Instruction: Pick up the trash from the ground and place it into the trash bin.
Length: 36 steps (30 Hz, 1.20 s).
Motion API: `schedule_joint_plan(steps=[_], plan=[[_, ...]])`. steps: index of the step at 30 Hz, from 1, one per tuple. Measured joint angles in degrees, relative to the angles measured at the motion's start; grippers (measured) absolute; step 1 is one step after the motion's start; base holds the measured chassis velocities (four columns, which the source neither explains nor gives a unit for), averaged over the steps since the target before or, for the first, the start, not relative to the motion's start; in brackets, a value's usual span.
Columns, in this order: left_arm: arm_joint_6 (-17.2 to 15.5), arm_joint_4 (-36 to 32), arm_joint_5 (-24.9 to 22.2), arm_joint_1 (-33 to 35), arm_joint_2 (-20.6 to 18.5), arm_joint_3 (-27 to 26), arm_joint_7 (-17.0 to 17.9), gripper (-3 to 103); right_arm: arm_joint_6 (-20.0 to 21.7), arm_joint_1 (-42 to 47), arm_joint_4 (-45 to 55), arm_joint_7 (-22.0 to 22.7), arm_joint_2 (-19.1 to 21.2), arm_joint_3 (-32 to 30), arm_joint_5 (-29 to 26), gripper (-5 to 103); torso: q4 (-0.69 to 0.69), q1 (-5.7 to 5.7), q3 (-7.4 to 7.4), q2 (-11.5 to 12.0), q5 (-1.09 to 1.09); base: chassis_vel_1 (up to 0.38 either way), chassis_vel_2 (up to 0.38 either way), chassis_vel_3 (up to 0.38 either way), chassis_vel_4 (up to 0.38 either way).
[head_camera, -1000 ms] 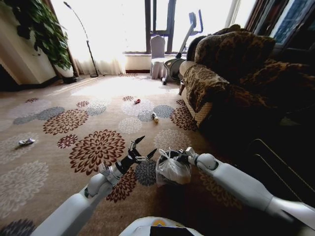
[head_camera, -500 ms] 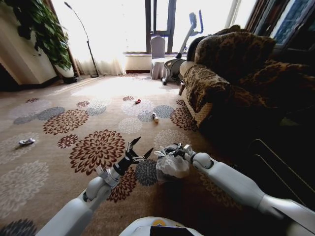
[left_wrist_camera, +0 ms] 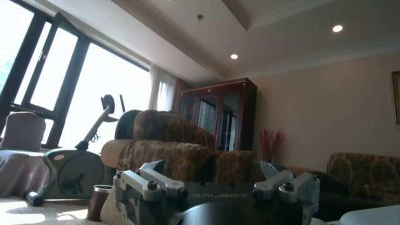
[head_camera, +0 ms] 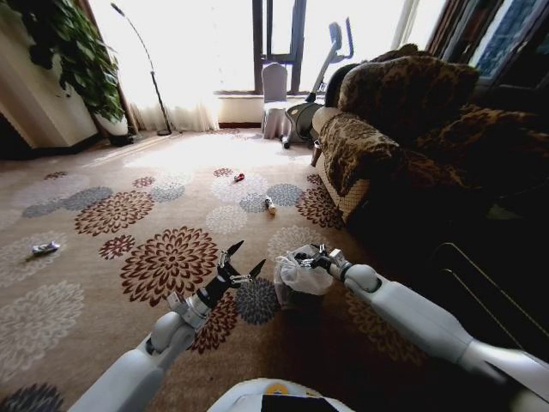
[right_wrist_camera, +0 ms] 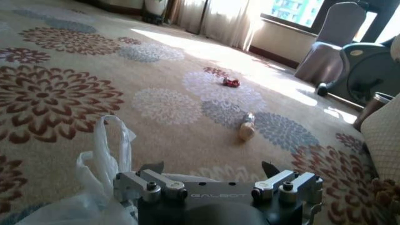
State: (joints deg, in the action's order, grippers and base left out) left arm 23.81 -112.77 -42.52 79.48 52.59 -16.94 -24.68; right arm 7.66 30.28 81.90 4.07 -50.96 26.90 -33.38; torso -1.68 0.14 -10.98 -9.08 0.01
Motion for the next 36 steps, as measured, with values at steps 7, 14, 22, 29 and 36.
schedule_joint_plan(steps=[7,14,22,29,36], plan=[[1.02,0.38,0.35,1.47,0.86,-0.36,-0.54,100,-3.64,-2.41,-1.69,6.76,-1.11,-0.55,2.71,100,0.03,0.00,0.00,0.00,0.00,0.000,0.000,0.000,0.000],[2.21,1.94,1.50,-0.44,0.78,-0.85,-0.53,99,-3.38,3.93,6.35,9.79,7.52,-10.58,-2.40,100,0.02,0.00,0.00,0.00,0.01,0.000,0.000,0.000,0.000],[4.90,11.60,14.65,-6.33,1.66,-2.04,8.93,98,2.55,22.19,18.16,8.41,16.29,-30.71,-14.68,100,0.09,-0.01,0.00,0.00,-0.02,0.000,0.000,0.000,0.000],[-7.01,7.07,11.98,-5.42,7.65,-1.68,29.07,96,-0.82,31.25,25.91,10.08,13.04,-43.86,-15.86,100,-0.02,0.00,0.00,0.01,-0.01,0.000,0.000,0.000,0.000],[-16.76,2.28,12.60,-4.87,12.24,1.05,32.38,98,0.26,51.64,38.84,10.61,4.78,-59.18,-14.07,100,0.10,-0.01,0.01,0.00,0.03,0.000,0.000,0.000,0.000]])
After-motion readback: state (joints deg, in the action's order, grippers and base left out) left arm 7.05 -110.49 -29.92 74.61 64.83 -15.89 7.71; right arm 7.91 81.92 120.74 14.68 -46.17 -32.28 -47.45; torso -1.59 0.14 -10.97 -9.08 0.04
